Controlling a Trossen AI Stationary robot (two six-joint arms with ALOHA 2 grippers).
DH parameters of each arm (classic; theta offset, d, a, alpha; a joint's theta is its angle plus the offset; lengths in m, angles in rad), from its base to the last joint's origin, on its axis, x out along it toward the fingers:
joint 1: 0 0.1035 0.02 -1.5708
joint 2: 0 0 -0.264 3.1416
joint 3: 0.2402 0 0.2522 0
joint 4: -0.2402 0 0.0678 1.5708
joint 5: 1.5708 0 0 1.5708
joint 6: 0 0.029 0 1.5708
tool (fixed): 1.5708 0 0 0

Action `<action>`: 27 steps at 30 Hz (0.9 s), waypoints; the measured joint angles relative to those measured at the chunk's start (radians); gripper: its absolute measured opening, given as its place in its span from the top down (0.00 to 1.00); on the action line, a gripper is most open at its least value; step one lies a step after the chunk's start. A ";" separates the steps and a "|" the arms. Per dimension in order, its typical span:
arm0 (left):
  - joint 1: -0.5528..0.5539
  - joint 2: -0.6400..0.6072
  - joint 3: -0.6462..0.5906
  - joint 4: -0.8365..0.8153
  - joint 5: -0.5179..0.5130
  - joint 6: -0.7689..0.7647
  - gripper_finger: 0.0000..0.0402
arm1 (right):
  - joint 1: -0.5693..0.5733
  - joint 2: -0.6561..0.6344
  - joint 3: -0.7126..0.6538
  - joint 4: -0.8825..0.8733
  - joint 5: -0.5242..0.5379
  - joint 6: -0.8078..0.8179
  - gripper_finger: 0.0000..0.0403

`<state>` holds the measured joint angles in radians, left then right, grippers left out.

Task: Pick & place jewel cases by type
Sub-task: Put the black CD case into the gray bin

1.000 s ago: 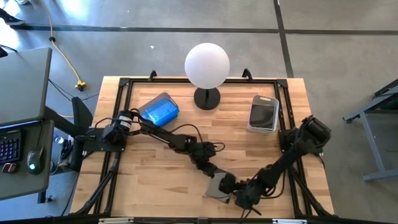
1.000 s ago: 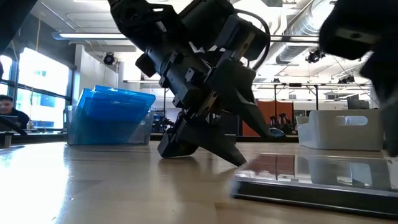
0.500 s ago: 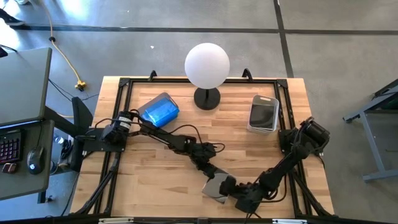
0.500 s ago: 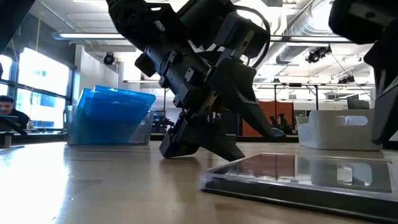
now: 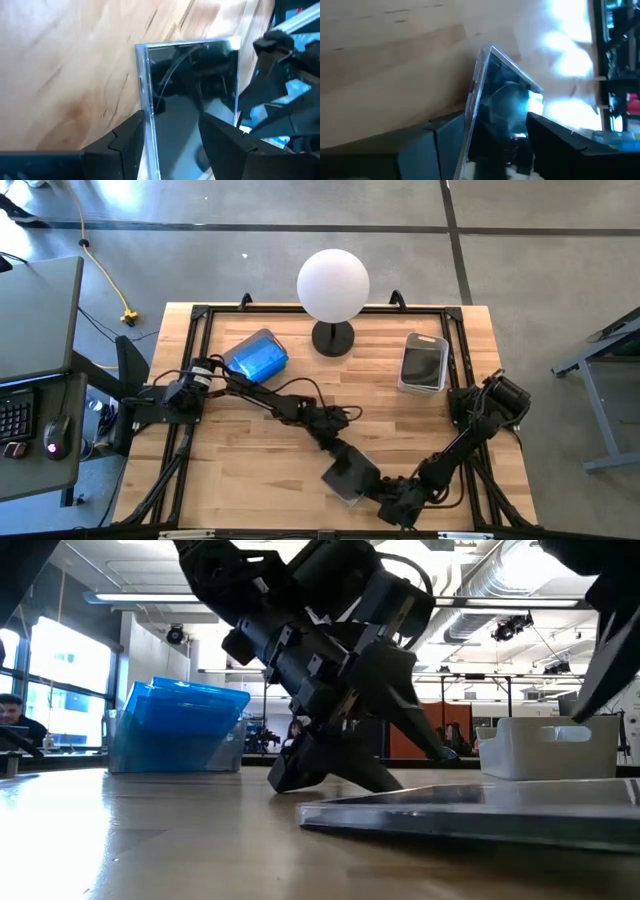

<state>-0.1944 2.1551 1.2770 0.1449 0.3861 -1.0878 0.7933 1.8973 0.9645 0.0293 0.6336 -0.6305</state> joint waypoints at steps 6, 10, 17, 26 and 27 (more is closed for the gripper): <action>0.015 0.000 0.000 0.078 -0.058 0.013 0.55 | -0.004 -0.001 0.001 -0.137 0.015 0.121 0.49; 0.041 0.000 0.002 0.112 -0.041 0.021 0.55 | -0.004 -0.004 0.005 -0.214 0.032 0.236 0.49; 0.108 0.000 0.002 0.128 -0.001 0.047 0.55 | -0.005 -0.005 0.005 -0.375 0.135 0.350 0.49; 0.200 0.011 0.071 0.104 0.031 0.162 0.55 | -0.012 -0.014 0.000 -0.601 0.247 0.540 0.49; 0.207 0.011 0.090 0.084 0.031 0.175 0.55 | -0.014 -0.019 0.000 -0.634 0.252 0.562 0.49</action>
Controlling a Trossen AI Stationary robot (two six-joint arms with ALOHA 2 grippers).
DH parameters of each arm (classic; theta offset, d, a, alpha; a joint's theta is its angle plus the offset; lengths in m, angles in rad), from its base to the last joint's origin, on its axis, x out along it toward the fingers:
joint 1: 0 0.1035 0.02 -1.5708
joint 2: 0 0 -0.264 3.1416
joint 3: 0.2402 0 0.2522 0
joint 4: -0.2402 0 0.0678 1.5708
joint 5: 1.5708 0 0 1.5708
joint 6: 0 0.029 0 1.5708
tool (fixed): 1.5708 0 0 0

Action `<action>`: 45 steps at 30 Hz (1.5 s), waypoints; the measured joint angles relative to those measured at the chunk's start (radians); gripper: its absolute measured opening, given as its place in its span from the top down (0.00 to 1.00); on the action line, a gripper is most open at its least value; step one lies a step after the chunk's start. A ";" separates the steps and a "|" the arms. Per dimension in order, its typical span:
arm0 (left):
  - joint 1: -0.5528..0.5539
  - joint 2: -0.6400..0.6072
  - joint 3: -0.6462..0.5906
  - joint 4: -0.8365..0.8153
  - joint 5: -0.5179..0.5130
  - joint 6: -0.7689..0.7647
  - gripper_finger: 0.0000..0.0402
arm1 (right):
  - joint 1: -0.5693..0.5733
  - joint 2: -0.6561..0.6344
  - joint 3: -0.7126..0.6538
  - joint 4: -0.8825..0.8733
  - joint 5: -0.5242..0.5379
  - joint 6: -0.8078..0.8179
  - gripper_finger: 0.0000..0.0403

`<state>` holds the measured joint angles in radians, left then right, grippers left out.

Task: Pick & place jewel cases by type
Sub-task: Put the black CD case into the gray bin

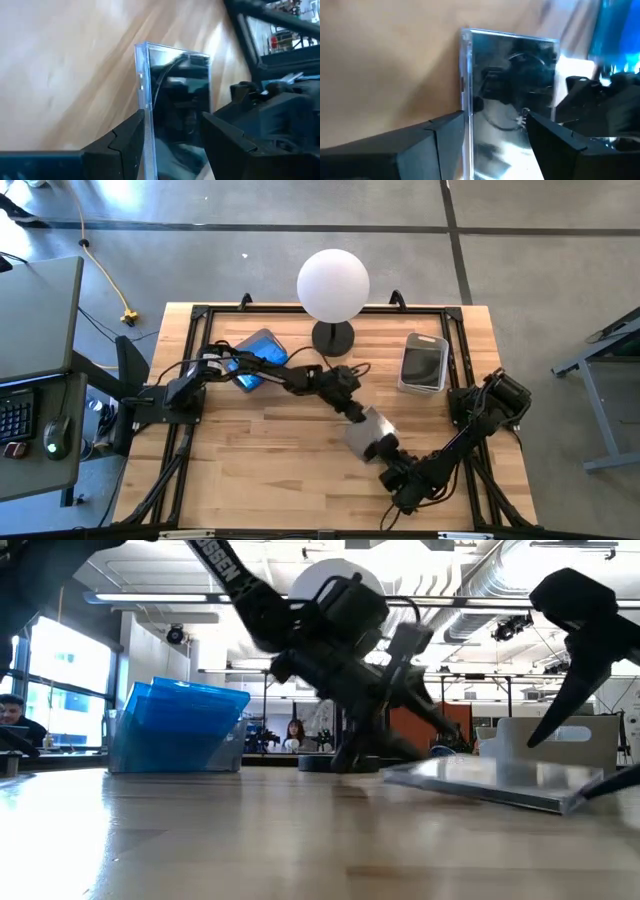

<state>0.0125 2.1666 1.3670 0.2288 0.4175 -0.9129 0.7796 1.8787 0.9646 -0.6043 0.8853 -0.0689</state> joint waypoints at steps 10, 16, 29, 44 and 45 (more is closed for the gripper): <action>0.080 -0.005 0.170 -0.130 -0.041 0.129 0.55 | -0.032 -0.101 0.001 -0.409 0.055 0.273 0.49; 0.118 -0.008 0.302 -0.120 -0.057 0.179 0.55 | -0.073 -0.242 0.001 -0.633 0.028 0.385 0.49; 0.131 0.080 0.589 -0.217 -0.157 0.239 0.55 | -0.186 -0.599 0.000 -0.760 -0.110 0.410 0.49; 0.161 0.366 0.921 -0.403 -0.243 0.189 0.55 | -0.496 -0.698 0.005 -0.814 -0.304 0.485 0.49; 0.161 0.367 0.922 -0.425 -0.245 0.185 0.55 | -0.531 -0.695 0.005 -0.858 -0.354 0.529 0.49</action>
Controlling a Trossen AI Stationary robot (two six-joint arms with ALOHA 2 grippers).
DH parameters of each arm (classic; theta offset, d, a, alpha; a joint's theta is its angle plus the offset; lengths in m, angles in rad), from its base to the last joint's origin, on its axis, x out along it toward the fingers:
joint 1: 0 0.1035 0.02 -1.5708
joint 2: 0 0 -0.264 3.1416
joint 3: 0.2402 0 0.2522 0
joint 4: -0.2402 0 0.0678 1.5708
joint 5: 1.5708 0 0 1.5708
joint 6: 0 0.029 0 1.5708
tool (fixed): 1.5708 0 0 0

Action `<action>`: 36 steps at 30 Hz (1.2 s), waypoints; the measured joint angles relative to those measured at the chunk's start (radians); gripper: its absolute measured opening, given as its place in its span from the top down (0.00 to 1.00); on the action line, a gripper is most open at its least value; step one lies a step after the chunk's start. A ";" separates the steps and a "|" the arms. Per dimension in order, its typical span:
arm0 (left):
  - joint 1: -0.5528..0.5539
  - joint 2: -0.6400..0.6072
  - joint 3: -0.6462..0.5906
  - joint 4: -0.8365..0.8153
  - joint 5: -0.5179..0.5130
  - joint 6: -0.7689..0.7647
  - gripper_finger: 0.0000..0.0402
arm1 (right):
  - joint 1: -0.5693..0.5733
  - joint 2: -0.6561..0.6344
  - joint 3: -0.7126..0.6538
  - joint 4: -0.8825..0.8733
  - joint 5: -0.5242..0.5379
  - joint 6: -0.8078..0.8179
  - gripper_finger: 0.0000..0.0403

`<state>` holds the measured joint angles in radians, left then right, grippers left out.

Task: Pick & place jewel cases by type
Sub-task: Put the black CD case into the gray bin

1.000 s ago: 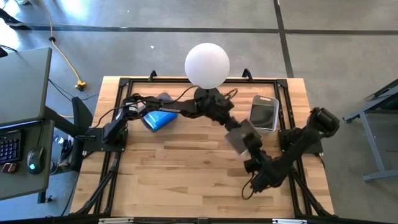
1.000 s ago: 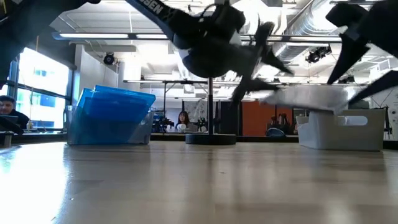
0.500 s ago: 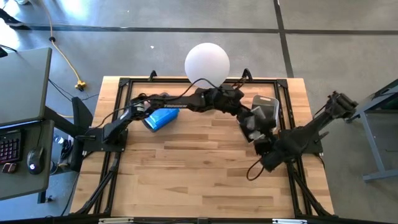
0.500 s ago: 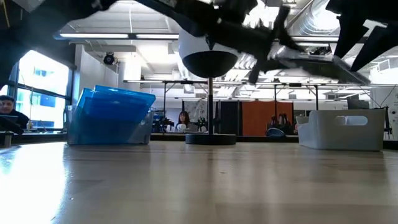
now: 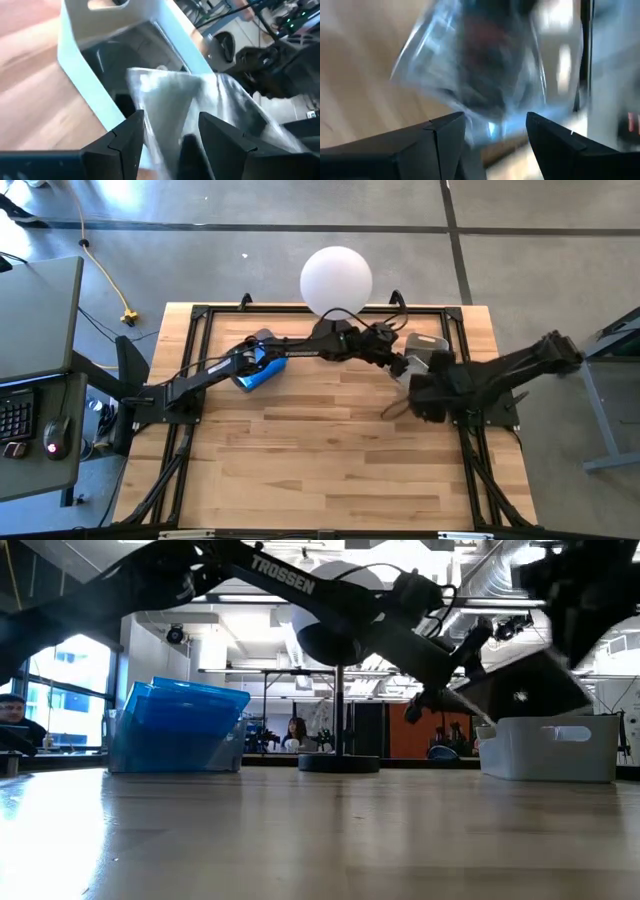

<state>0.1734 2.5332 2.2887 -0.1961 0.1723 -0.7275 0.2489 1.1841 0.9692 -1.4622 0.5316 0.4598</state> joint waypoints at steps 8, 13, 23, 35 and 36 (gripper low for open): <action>-0.008 -0.003 0.004 0.001 -0.059 -0.025 0.55 | -0.144 -0.026 -0.077 -0.070 -0.043 0.100 0.49; -0.023 -0.012 0.011 0.032 -0.006 -0.033 0.55 | -0.210 -0.023 -0.216 -0.103 -0.083 0.192 0.49; -0.027 -0.011 0.009 -0.035 -0.037 -0.006 0.55 | -0.219 -0.027 -0.266 -0.089 -0.061 0.292 0.49; -0.019 -0.011 0.008 -0.152 -0.075 -0.002 0.55 | -0.131 -0.075 -0.105 0.064 -0.034 0.217 0.49; -0.014 -0.011 0.008 -0.160 -0.076 -0.002 0.55 | -0.118 -0.075 -0.107 0.136 -0.039 0.179 0.49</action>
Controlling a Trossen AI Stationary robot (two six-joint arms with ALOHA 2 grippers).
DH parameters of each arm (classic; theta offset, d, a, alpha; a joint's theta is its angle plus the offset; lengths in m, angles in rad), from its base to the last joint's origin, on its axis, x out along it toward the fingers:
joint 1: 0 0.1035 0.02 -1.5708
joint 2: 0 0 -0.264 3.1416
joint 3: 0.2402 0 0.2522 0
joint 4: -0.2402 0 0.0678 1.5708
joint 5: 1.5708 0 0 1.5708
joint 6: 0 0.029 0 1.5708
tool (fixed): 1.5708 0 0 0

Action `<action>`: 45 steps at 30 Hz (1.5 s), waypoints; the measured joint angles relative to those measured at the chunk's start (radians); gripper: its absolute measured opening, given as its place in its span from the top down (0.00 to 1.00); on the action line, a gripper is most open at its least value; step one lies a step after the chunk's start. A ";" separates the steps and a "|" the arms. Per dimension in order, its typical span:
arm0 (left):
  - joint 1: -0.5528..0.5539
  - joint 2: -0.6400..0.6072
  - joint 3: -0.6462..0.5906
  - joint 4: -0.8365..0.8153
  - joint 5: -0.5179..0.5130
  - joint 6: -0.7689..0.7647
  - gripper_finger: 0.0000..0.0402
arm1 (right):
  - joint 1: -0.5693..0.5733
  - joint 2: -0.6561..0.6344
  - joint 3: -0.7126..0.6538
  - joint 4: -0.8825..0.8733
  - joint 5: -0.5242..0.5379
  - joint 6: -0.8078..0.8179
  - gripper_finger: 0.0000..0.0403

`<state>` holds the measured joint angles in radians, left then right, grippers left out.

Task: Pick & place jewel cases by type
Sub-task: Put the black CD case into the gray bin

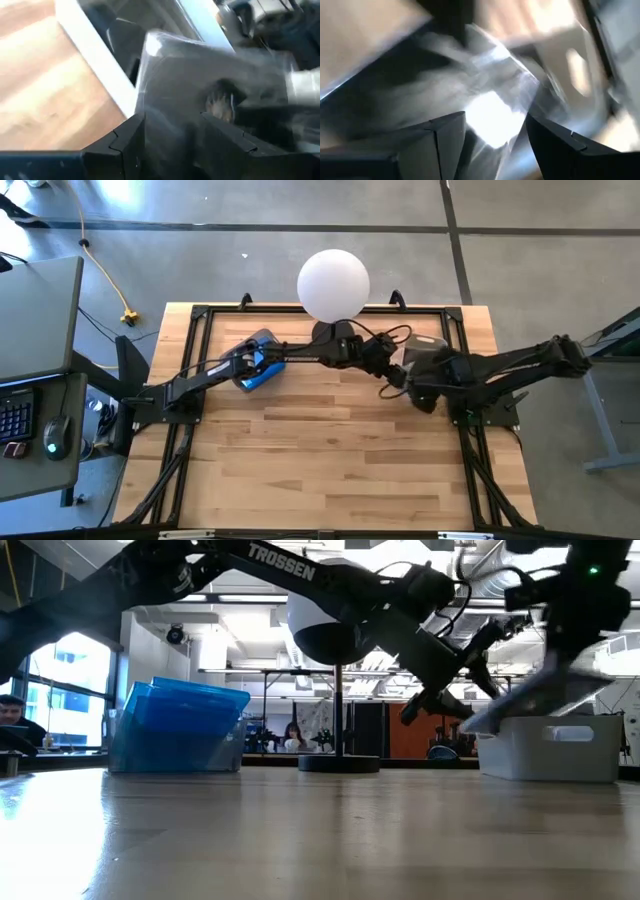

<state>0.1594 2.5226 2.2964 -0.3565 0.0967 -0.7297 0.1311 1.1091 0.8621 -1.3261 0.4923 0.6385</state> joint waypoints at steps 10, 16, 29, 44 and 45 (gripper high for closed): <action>0.007 0.003 -0.003 -0.006 -0.008 -0.002 0.55 | -0.040 0.029 -0.134 0.307 -0.049 -0.195 0.49; 0.007 0.003 -0.003 -0.010 0.023 0.001 0.55 | -0.149 0.027 -0.189 0.298 -0.058 -0.150 0.49; -0.008 0.001 0.000 -0.096 0.091 0.057 0.55 | -0.177 0.029 -0.140 0.141 0.053 -0.050 0.49; -0.037 0.001 0.000 -0.081 0.088 0.075 0.55 | -0.197 0.030 -0.129 -0.170 0.054 0.167 0.49; -0.037 0.001 0.000 -0.081 0.089 0.075 0.55 | -0.197 0.030 -0.129 -0.163 0.061 0.165 0.49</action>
<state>0.1223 2.5240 2.2963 -0.4374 0.1853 -0.6548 -0.0658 1.1389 0.7334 -1.4895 0.5537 0.8033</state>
